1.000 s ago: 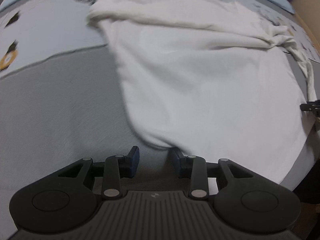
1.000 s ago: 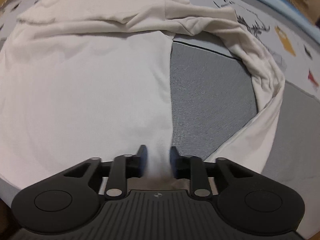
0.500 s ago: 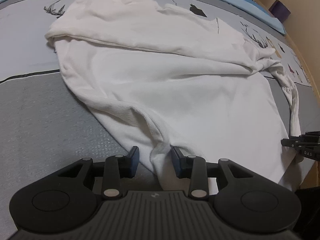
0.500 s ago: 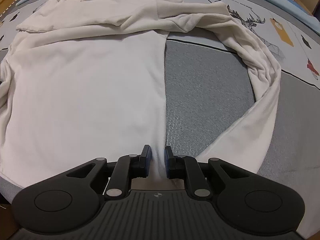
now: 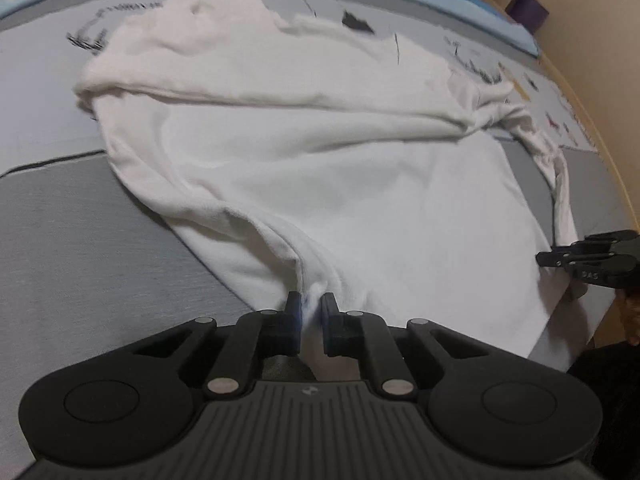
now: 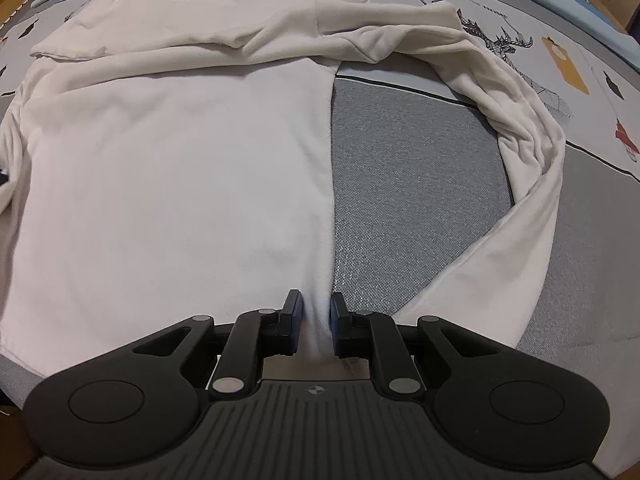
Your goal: Fold small clothes
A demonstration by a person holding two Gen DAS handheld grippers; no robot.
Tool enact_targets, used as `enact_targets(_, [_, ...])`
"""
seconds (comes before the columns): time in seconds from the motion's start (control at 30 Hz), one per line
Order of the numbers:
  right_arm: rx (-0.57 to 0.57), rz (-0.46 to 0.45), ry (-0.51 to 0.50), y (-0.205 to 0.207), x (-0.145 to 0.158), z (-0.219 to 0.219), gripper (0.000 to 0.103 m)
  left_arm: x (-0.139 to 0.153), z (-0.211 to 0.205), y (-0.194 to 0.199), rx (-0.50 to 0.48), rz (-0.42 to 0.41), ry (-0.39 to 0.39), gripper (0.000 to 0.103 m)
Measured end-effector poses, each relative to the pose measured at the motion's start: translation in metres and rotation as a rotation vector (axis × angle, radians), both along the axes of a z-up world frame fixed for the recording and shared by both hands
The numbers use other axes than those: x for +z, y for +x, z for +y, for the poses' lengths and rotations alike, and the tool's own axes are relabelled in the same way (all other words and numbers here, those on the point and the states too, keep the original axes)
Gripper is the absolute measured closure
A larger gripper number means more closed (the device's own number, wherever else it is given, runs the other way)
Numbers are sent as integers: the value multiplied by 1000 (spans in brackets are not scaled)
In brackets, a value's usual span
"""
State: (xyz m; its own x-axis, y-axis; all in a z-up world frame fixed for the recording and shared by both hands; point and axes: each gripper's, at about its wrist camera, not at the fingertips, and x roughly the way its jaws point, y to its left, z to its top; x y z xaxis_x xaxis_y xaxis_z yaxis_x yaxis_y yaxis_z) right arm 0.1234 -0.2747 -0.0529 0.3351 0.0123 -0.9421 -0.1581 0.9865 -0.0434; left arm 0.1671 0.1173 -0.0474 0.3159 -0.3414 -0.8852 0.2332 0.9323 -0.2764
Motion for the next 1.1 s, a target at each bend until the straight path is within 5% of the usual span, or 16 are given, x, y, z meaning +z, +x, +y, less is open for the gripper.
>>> enact_targets(0.17, [-2,-12,27,-5,4,-6,96,30,53,-30,41,-18,18,94])
enact_targets(0.37, [-29,21,129,-21,10,-12,98,29,108,-68,79,54,167,103])
enact_targets(0.43, [-40,38,122,-28,9,-15,98,31,118,-71,90,45,128,101])
enact_targets(0.57, [-71,57,165,-40,11,-23,98,32,122,-71,105,17,29,68])
enact_targets(0.7, [-85,47,140,-45,11,-23,96,9,117,-65,119,71,-9,56])
enact_targets(0.77, [-73,69,113,-47,7,-21,83,-2,108,-60,88,103,23,56])
enact_targets(0.83, [-45,76,92,-50,4,-17,83,-9,97,-57,46,118,49,56])
enact_targets(0.93, [-14,72,86,-51,3,-14,82,-13,87,-58,-8,103,74,65])
enact_targets(0.97, [-11,72,92,-51,4,-14,89,-11,85,-59,-27,83,80,90])
enact_targets(1.0, [-8,73,104,-51,4,-15,96,-6,86,-59,-38,66,61,99])
enact_targets(1.1, [-32,9,196,-51,21,-24,99,28,115,-55,88,-45,-186,99])
